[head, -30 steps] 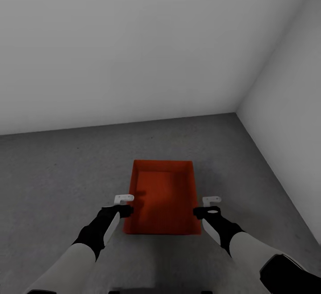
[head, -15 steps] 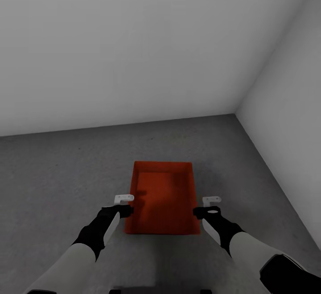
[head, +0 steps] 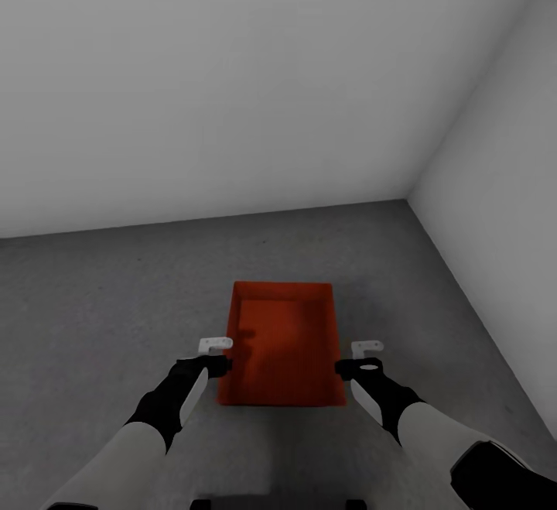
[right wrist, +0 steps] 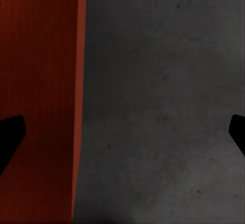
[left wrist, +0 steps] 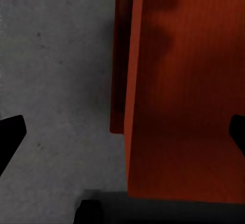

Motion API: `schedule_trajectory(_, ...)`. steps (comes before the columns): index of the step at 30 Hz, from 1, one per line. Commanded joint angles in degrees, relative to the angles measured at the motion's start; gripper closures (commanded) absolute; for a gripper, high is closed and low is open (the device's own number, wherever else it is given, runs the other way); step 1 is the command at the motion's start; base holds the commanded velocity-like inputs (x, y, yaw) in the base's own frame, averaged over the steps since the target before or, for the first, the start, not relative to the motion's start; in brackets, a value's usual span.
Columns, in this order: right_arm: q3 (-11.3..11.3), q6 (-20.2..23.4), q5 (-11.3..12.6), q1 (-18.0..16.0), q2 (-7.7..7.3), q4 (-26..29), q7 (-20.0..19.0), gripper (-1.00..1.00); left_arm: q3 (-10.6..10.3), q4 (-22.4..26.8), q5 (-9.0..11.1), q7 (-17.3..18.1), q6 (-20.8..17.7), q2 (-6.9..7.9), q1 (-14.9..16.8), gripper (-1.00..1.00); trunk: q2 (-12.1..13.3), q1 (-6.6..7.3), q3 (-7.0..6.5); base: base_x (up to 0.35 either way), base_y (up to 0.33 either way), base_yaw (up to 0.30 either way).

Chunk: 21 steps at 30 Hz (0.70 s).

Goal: Move the two storage containers from the living room to the garage. In the garage, place one container on the floor and stack the other container on top of it (either order is fine).

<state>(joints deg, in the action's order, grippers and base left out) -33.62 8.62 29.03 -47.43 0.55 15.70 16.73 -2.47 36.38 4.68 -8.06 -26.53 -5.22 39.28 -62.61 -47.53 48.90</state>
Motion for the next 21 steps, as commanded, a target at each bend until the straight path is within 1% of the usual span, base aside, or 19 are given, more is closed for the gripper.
schedule_trajectory(1, -0.48, 0.35, 0.33, -0.03, -0.03, 0.12, 0.41, -1.00, -0.26, 0.09, 0.50, -0.46, -0.27, 0.04, 0.01, -1.00, 0.39, 0.22, -0.15, 0.000, 0.000, 0.000)
schedule_trajectory(21, -0.48, 0.27, 0.40, 0.00, -0.02, 0.12, 0.48, -1.00, -0.37, 0.23, 0.50, -0.46, -0.27, 0.04, 0.01, -1.00, 8.41, 4.61, -3.74, 0.000, 0.000, 0.000)
